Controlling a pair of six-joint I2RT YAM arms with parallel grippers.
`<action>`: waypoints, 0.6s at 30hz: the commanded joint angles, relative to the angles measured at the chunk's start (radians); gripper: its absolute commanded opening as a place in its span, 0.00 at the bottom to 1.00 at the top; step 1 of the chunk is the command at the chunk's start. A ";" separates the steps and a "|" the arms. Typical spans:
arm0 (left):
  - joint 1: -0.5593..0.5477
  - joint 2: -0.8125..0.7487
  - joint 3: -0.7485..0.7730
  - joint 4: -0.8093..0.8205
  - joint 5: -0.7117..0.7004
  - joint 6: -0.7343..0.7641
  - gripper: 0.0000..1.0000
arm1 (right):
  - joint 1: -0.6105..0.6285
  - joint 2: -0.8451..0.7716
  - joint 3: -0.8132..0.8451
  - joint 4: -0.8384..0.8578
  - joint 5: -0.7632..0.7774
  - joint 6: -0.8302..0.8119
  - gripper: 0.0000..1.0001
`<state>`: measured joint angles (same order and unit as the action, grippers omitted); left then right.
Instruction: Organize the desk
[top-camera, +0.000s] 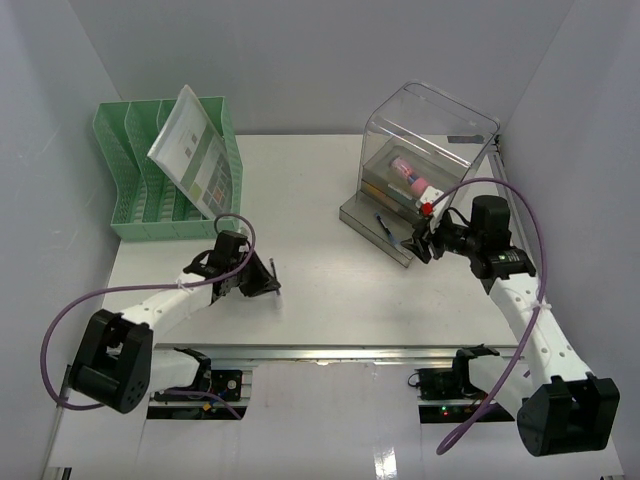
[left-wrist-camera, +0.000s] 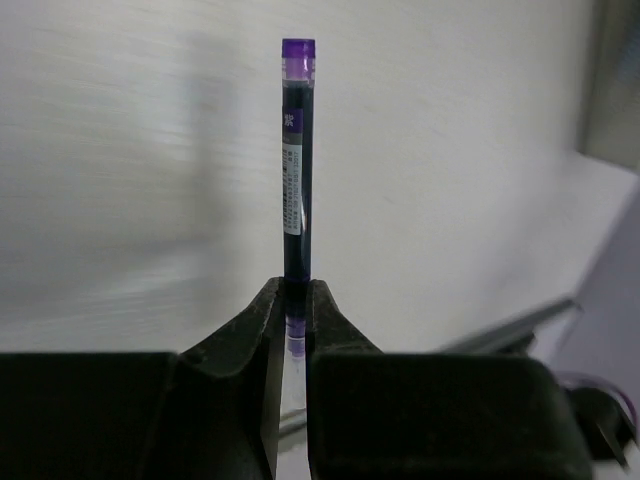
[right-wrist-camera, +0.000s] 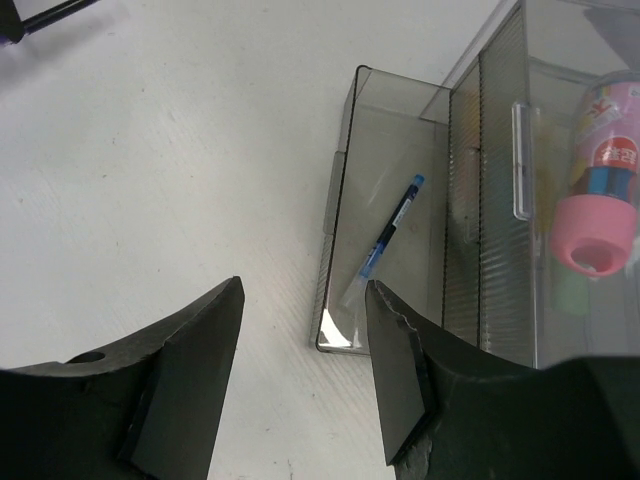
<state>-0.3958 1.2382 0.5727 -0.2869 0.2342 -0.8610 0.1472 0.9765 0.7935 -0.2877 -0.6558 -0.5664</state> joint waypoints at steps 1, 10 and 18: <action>-0.034 -0.027 -0.023 0.512 0.403 -0.063 0.00 | -0.063 -0.050 -0.020 0.017 -0.078 0.024 0.59; -0.174 0.507 0.394 0.881 0.372 -0.319 0.00 | -0.169 -0.105 -0.060 0.041 -0.132 0.049 0.59; -0.225 0.762 0.654 0.829 0.180 -0.468 0.04 | -0.219 -0.151 -0.092 0.067 -0.142 0.058 0.59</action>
<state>-0.6146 1.9720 1.1544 0.5133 0.5268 -1.2161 -0.0553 0.8507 0.7096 -0.2655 -0.7633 -0.5260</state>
